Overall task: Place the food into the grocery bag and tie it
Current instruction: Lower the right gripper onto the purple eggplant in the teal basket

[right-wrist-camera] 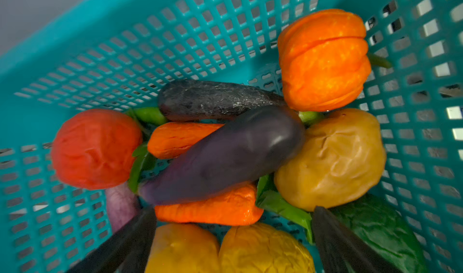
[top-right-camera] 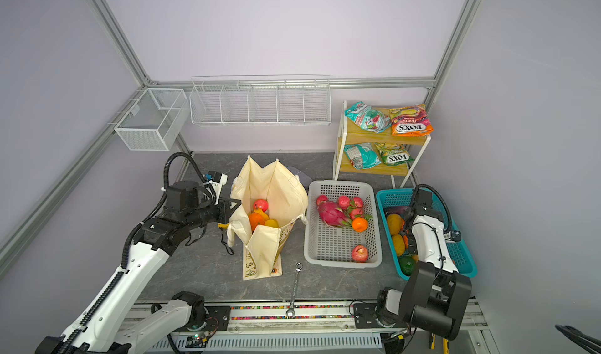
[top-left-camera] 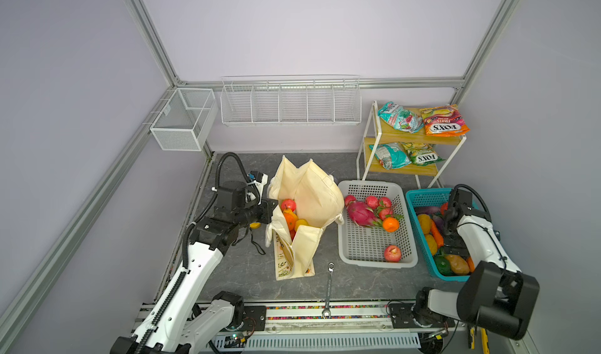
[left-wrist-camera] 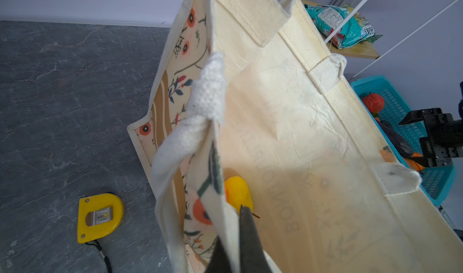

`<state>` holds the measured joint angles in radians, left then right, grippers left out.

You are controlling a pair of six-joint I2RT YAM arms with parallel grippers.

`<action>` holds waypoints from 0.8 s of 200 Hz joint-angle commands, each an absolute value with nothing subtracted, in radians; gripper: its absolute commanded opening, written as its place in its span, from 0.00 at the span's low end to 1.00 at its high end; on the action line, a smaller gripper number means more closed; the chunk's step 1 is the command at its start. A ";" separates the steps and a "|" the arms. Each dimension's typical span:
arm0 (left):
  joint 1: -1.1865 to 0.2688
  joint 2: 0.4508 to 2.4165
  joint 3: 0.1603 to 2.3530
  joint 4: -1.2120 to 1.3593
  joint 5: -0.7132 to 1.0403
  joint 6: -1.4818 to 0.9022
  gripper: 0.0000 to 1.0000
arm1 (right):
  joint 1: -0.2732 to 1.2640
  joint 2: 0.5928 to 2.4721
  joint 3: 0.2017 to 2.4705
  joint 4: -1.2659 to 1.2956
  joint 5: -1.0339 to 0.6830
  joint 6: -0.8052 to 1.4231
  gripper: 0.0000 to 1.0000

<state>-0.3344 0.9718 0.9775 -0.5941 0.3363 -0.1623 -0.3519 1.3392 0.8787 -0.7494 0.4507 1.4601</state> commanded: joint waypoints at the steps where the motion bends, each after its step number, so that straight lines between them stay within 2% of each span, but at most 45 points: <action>1: -0.340 0.981 0.976 -0.584 0.328 -0.140 0.00 | -0.366 1.382 0.904 -0.708 0.419 1.494 0.97; 78: -0.341 0.983 0.977 -0.589 0.318 -0.137 0.00 | -0.427 1.464 0.905 -0.646 0.397 1.492 0.94; 123: -0.341 0.982 0.977 -0.590 0.318 -0.135 0.00 | -0.468 1.515 0.885 -0.591 0.327 1.496 1.00; 139: -0.341 0.981 0.977 -0.589 0.319 -0.135 0.00 | -0.477 1.525 0.850 -0.564 0.310 1.496 0.93; 160: -0.340 0.981 0.976 -0.588 0.318 -0.135 0.00 | -0.485 1.523 0.832 -0.538 0.290 1.487 0.79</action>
<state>-0.3344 0.9798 0.9775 -0.5888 0.3202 -0.1574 -0.4736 1.5078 0.8703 -0.5602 0.3294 1.4773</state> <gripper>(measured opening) 0.047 0.854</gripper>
